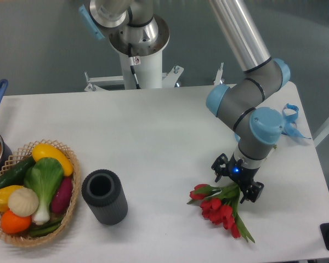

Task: Pick up the flowers from the table
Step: 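Close the gripper around the tulip stems below the blooms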

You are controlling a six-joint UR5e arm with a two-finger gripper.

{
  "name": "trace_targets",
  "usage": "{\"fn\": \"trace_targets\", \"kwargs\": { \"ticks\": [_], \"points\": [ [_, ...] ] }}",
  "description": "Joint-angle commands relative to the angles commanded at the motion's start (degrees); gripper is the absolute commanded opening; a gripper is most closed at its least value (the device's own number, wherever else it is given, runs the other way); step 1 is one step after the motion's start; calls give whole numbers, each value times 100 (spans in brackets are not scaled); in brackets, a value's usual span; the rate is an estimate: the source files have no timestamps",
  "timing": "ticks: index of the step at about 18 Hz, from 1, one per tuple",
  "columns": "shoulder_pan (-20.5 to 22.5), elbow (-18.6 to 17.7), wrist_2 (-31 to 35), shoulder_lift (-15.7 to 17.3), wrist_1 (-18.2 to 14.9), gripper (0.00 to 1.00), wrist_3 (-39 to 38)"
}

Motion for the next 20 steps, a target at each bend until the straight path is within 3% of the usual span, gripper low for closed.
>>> {"fn": "trace_targets", "kwargs": {
  "ticks": [12, 15, 20],
  "points": [
    [-44, -149, 9, -88, 369, 99, -9],
    [-44, -193, 9, -71, 404, 65, -26],
    [-26, -132, -17, 8, 396, 33, -289]
  ]
}}
